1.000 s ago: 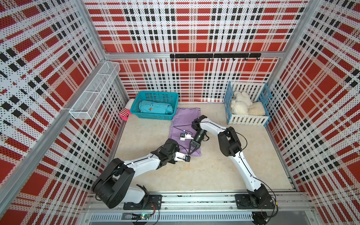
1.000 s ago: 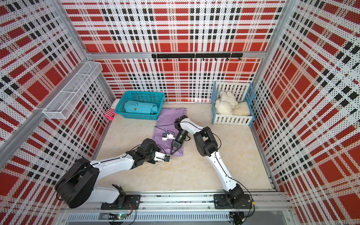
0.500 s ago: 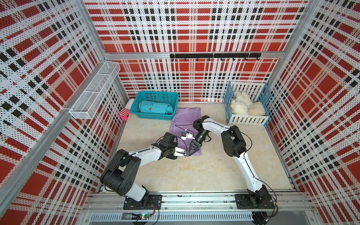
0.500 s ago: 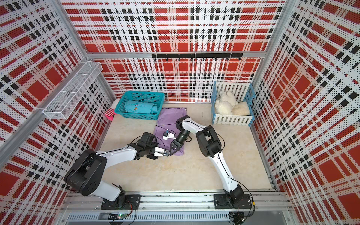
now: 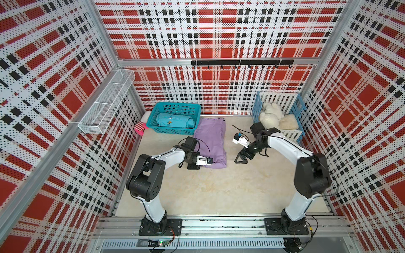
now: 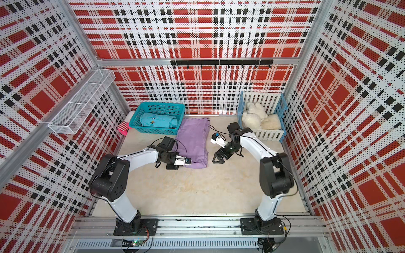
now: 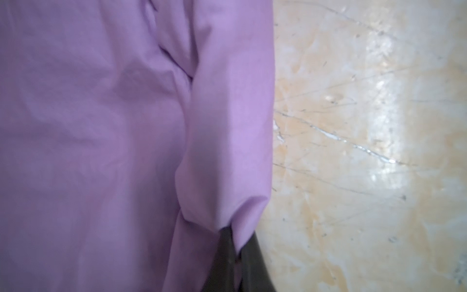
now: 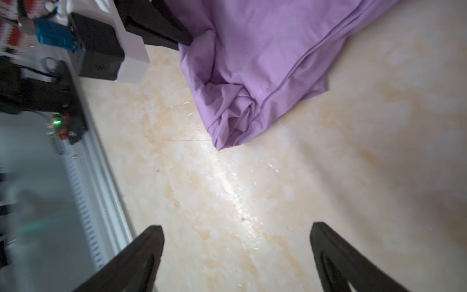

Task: Roll up the long pants
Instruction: Roll the long pant at the center of the board.

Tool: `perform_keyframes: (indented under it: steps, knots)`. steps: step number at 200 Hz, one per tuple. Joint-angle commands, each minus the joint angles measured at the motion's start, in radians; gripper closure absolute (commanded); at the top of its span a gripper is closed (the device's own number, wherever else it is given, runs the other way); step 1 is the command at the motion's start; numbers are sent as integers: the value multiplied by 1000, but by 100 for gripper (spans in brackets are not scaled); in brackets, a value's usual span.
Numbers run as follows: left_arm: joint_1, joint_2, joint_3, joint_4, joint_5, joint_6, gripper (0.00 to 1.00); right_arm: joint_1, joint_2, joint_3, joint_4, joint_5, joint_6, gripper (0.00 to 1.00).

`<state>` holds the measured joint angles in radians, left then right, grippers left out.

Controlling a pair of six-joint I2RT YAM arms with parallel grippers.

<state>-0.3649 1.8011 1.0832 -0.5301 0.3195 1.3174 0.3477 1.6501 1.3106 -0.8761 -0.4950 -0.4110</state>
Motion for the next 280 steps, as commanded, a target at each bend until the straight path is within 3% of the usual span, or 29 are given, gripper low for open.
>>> perform_keyframes:
  steps: [1, 11, 29, 52, 68, 90, 116, 141, 165, 182, 280]
  knots:
    - [9, 119, 148, -216, 54, -36, 100, 159, -266, -164, 298, 426, 72, 2]
    - [10, 188, 247, -316, 66, -49, 100, 236, -378, -252, 391, 499, 45, 2]
    - [9, 310, 419, -466, 104, -69, 100, 280, -517, -360, 480, 497, 64, 2]
    - [4, 459, 618, -642, 141, -81, 100, 295, -593, -417, 464, 432, 66, 2]
    - [13, 526, 714, -709, 144, -80, 100, 350, -595, -450, 446, 492, 27, 1]
    - [28, 588, 810, -745, 154, -83, 100, 438, -512, -466, 442, 621, -46, 1]
    - [50, 645, 922, -760, 154, -111, 100, 464, -355, -418, 461, 658, -88, 1]
    - [61, 691, 998, -759, 153, -109, 100, 474, -223, -357, 524, 682, -139, 16]
    - [70, 711, 1035, -749, 138, -122, 100, 476, -127, -313, 615, 730, -213, 38]
    - [78, 715, 1053, -725, 118, -153, 100, 476, -67, -303, 704, 747, -279, 46]
    - [110, 768, 1092, -752, 165, -120, 100, 478, 209, -270, 1018, 810, -500, 34]
